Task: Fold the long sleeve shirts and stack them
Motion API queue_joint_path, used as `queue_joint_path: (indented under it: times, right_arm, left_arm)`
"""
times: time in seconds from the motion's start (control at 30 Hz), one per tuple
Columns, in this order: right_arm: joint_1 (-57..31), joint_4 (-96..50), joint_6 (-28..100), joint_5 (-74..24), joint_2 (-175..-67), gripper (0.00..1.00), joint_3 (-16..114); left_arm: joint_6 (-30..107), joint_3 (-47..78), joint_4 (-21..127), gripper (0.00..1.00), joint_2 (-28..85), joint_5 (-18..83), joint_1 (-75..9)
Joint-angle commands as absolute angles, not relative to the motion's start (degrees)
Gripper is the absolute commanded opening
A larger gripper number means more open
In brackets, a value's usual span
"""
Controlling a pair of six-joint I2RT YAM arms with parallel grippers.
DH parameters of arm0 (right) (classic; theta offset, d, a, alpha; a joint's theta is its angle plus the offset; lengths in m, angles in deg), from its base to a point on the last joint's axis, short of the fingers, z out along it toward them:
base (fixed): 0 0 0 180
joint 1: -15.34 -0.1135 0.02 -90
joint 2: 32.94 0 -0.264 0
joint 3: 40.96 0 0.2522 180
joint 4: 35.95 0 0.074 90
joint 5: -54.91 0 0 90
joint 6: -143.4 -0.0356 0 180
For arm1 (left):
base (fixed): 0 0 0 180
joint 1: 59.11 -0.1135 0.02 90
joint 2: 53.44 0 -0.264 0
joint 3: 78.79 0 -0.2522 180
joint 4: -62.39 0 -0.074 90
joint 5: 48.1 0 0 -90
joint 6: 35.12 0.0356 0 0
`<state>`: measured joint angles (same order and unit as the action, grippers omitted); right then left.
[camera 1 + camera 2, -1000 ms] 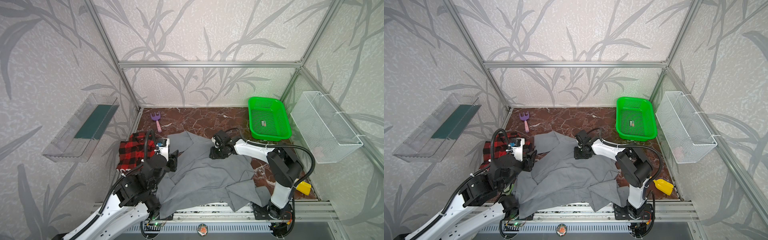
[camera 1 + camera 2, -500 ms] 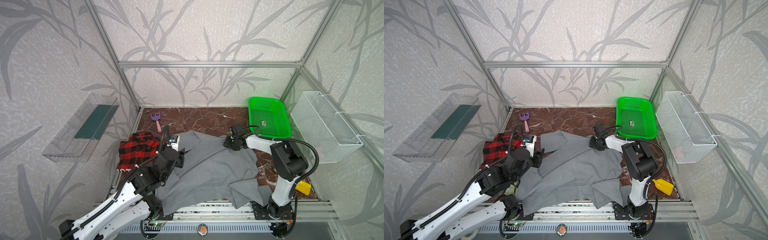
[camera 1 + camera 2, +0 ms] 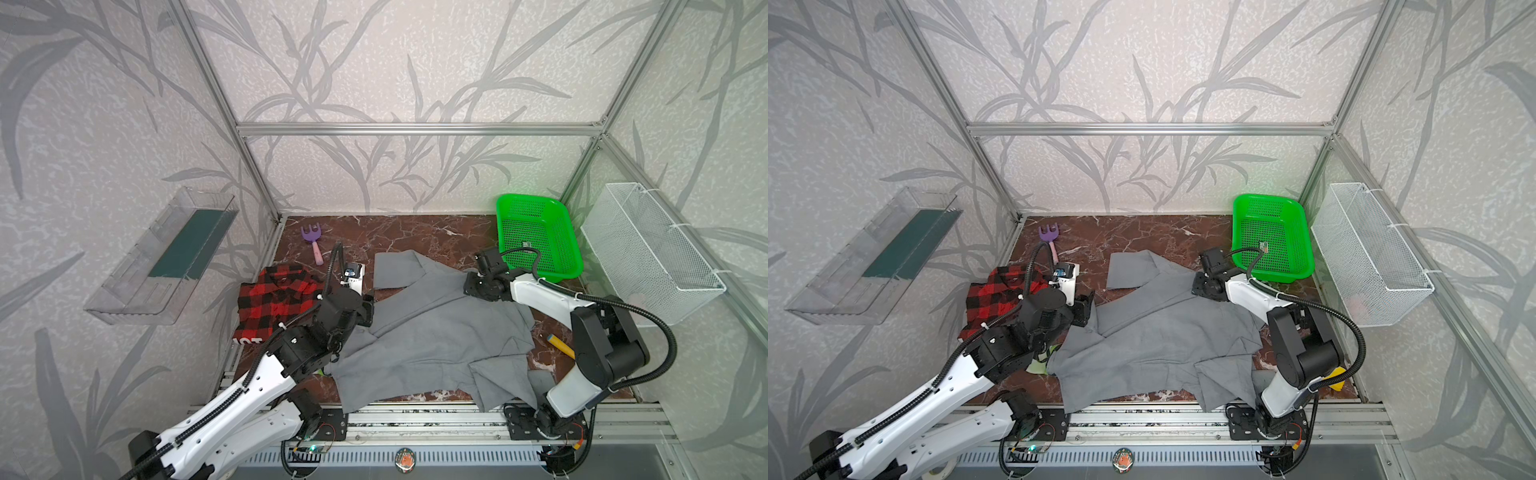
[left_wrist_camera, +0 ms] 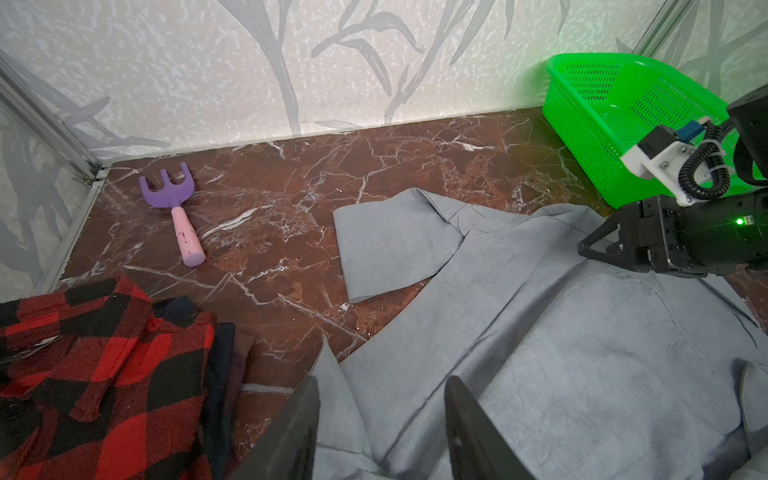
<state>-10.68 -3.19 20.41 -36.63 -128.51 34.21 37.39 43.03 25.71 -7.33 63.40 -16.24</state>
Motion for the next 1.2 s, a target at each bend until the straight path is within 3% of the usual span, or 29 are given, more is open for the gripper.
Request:
queue_joint_path:
  times: [0.0, 0.2, 0.57, 0.63, 0.8, 0.93, 1.03, 1.17]
  right_arm:
    - [-17.69, 3.54, 29.26, -39.26, -133.09, 0.58, 42.59]
    - [-20.17, 3.51, 27.77, -34.55, -142.29, 0.63, 48.29]
    - [-19.55, 9.18, 28.84, -42.62, -151.4, 0.68, 55.5]
    - [-19.53, 8.98, 28.75, -41.11, -152.19, 0.62, 55.3]
    - [-18.53, 4.75, 28.11, -37.03, -151.2, 0.27, 50.95]
    - [-17.6, 3.12, 28.41, -33.81, -149.01, 0.1, 49.14]
    - [-17.56, 2.72, 28.91, -33.34, -146.02, 0.0, 48.44]
    - [-16.92, 3.46, 29.75, -33.35, -142.5, 0.0, 48.16]
  left_arm:
    - [38.27, 44.32, 27.64, 0.5, -9.91, 62.67, -16.96]
    - [36.79, 45.15, 23.89, 0.5, -13.62, 65.32, -17.27]
    - [33.75, 44.96, 18.31, 0.5, -14.51, 67.2, -17.89]
    - [33.55, 44.97, 18.01, 0.5, -14.42, 67.24, -18.04]
    - [32.3, 44.65, 16.02, 0.5, -13.83, 67.07, -18.48]
    - [31.4, 44.43, 14.88, 0.5, -13.15, 66.49, -18.92]
    - [30.7, 43.97, 13.9, 0.5, -12.44, 66.14, -19.44]
    - [29.47, 43.56, 12.28, 0.5, -11.61, 65.54, -20.1]
